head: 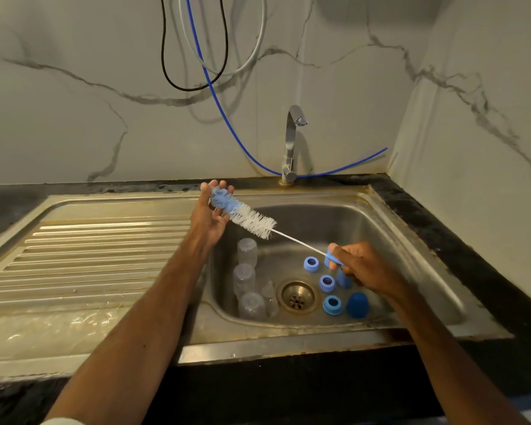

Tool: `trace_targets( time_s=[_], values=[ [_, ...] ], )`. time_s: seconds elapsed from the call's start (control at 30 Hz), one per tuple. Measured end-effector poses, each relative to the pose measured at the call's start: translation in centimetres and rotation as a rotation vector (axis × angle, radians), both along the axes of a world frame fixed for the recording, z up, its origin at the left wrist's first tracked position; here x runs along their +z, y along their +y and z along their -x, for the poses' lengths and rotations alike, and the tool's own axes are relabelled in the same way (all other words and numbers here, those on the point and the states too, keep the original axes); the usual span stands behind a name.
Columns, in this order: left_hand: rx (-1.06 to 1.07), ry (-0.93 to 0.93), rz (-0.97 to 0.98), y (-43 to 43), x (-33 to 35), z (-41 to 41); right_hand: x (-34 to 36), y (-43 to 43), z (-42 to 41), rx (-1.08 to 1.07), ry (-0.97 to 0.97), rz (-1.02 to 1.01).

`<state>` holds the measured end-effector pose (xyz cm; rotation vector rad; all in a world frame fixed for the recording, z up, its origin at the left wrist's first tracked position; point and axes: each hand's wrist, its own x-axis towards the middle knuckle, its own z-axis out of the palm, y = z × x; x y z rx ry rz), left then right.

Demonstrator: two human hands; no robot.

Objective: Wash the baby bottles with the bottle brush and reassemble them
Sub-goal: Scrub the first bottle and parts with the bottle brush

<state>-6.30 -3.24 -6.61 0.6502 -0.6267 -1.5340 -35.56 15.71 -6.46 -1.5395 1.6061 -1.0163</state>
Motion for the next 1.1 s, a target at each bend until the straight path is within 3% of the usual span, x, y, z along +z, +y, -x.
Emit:
trace_targets(
  time_s=[0.13,0.3,0.37,0.47,0.63,0.77,0.83,0.97,1.1],
  values=[
    [0.029,-0.037,-0.006,0.00,-0.09,-0.09,-0.25,-0.04,0.27,-0.031,-0.014,0.132],
    [0.018,-0.036,-0.013,-0.05,-0.35,-0.13,-0.09,0.05,0.30,-0.090,0.126,0.279],
    [0.004,-0.011,-0.025,-0.06,-0.30,-0.20,0.12,0.24,0.25,-0.055,0.153,0.211],
    [-0.009,0.042,-0.049,-0.16,-0.17,-0.40,-0.01,0.24,0.14,0.015,0.026,0.052],
    [0.022,0.083,-0.075,-0.36,-0.38,-0.50,-0.16,0.16,0.22,-0.047,-0.010,0.210],
    [0.004,0.085,-0.070,-0.32,-0.41,-0.46,0.20,0.20,-0.03,-0.119,0.067,0.316],
    [-0.004,0.066,-0.058,-0.34,-0.45,-0.46,0.19,0.27,-0.11,-0.081,0.122,0.246],
    [0.015,0.046,-0.056,-0.37,-0.42,-0.60,-0.21,0.28,-0.59,0.028,0.036,0.003],
    [0.024,0.013,-0.045,-0.28,-0.23,-0.68,-0.75,-0.29,0.33,-0.008,0.032,0.144]
  ],
)
